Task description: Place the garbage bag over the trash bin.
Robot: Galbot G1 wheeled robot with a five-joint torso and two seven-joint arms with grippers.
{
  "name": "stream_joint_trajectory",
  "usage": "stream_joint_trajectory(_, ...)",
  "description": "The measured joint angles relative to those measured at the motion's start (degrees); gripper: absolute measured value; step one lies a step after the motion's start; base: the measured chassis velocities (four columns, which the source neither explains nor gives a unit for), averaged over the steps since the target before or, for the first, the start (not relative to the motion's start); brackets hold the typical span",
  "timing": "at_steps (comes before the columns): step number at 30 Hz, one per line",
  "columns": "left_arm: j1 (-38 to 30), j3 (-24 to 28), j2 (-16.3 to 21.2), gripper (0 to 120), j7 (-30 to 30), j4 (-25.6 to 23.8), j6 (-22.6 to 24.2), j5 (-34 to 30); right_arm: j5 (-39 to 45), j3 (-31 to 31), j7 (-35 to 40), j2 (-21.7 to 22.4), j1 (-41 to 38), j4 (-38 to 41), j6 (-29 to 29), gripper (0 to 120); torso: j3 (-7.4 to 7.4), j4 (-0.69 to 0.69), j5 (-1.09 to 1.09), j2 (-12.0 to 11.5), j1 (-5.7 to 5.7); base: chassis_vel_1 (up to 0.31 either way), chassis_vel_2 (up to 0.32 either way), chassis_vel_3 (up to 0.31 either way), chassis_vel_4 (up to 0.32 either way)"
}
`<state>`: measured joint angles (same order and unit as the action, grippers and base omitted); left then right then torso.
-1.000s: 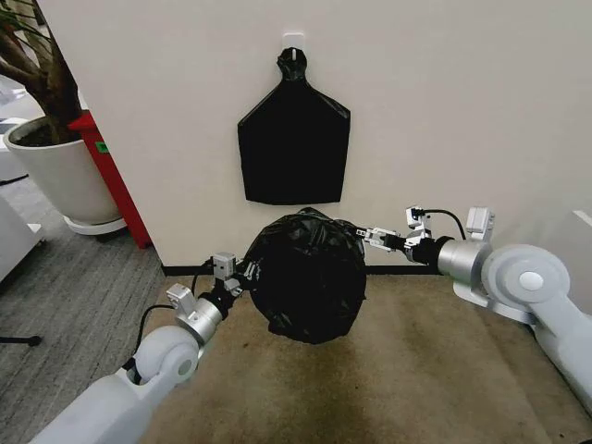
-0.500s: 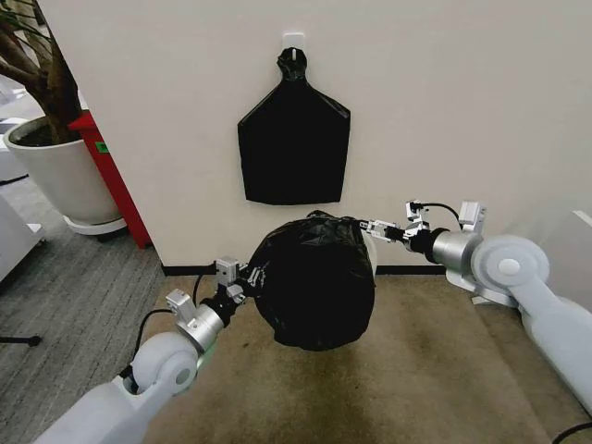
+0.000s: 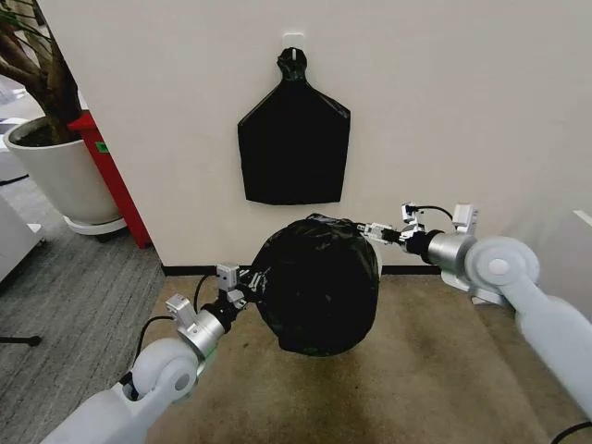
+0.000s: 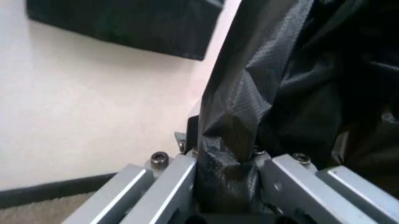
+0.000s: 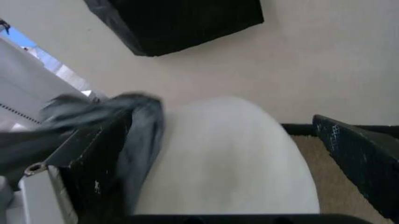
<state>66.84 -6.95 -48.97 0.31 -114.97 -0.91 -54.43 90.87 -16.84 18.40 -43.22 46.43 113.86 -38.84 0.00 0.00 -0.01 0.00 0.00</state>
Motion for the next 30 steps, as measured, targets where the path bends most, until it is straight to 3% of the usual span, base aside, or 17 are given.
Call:
stream_joint_trajectory(7,-2.5,0.9,-1.2,1,-5.5,1.6,1.6,-5.3,2.7,-3.5,0.7,1.1,3.5,3.2,1.9,100,0.00,0.01,0.00,0.0,0.00,0.000,0.000,0.000,0.000)
stream_joint_trajectory(13,-5.0,0.2,-2.0,1,-17.7,0.7,4.7,-19.8,2.6,-12.7,-7.2,0.0,15.7,4.5,4.1,100,0.00,0.00,0.01,0.0,0.00,0.000,0.000,0.000,0.000)
stream_joint_trajectory(15,-5.2,0.0,-2.0,1,-18.6,0.7,5.0,-21.5,2.4,-13.8,-8.6,-0.3,17.7,4.6,4.9,100,0.00,-0.01,0.01,0.0,0.00,0.000,0.000,0.000,0.000)
stream_joint_trajectory(21,-7.6,-0.4,-3.2,1,-25.4,2.2,6.4,-36.0,-3.8,-18.4,-16.9,-5.7,33.2,6.3,8.5,100,0.00,-0.01,0.01,0.0,0.00,0.000,0.000,0.000,0.000)
stream_joint_trajectory(23,-8.1,-0.5,-3.4,1,-26.5,2.4,6.6,-38.7,-4.1,-18.7,-17.0,-6.8,34.7,6.9,8.9,100,0.00,-0.01,0.00,0.0,0.00,0.000,0.000,0.000,0.000)
stream_joint_trajectory(30,-10.9,-0.6,-4.4,1,-36.3,3.6,8.9,-53.0,-5.4,-16.2,-7.2,-16.4,39.0,14.6,10.8,100,0.00,0.01,-0.01,0.0,0.00,0.000,0.000,0.000,0.000)
